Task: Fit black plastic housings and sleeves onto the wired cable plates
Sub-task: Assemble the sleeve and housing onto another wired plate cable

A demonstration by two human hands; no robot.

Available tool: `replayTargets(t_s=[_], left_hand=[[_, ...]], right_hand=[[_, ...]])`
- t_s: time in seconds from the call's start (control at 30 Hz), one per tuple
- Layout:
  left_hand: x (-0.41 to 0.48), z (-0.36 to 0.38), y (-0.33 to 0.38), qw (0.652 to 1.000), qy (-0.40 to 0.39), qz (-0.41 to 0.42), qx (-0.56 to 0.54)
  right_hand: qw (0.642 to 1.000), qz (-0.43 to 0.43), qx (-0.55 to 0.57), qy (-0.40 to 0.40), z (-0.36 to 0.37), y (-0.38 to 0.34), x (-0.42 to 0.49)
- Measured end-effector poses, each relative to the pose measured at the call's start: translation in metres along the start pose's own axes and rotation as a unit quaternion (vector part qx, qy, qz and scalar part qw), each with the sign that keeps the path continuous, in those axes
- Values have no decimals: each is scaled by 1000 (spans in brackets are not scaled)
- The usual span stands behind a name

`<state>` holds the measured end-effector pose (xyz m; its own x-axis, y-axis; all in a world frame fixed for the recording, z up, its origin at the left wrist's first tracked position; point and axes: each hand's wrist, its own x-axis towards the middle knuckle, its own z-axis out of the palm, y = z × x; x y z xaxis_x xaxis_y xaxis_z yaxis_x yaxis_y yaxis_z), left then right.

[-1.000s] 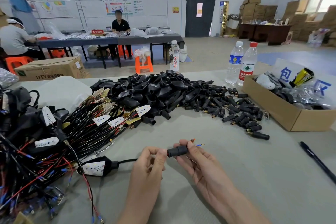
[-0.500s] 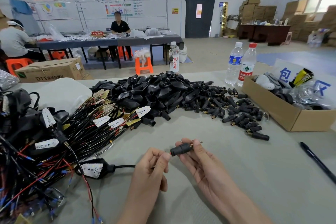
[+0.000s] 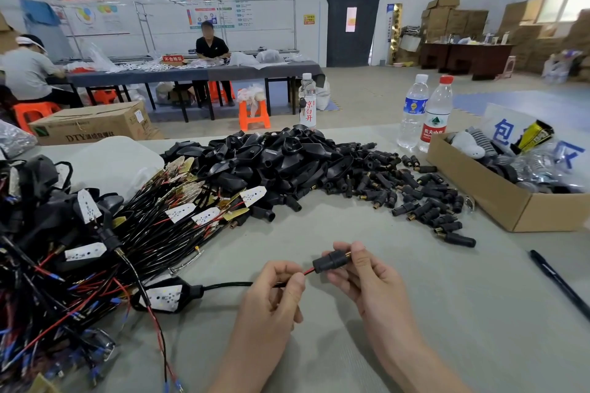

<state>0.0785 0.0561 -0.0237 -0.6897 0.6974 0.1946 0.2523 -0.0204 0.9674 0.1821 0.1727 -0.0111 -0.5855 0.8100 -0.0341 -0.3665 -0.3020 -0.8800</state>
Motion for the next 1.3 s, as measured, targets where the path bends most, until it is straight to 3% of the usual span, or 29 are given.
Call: replayTargets(t_s=[0.23,0.47,0.67,0.93,1.13,1.3], left_hand=[[1,2,-3,999,35,-10,22],[2,-3,-7,996,28,-8,83],[-1,-5,-6,990,34,26,137],[0,-9,-7,982,25,23,186],[-3,-9,-1,978,34,46,202],[-5,-8,3,963,31,59,260]], right_hand=[[997,50,0,-53,3,4,-3],[998,45,31,-27,-3,-4,2],[994,52,-68,-71,2,-2,-4],[998,44,-19,-45,-2,-5,0],[995,42,-59,-65,-1,-3,0],[996,5,-82,-22,-5,-3,4]])
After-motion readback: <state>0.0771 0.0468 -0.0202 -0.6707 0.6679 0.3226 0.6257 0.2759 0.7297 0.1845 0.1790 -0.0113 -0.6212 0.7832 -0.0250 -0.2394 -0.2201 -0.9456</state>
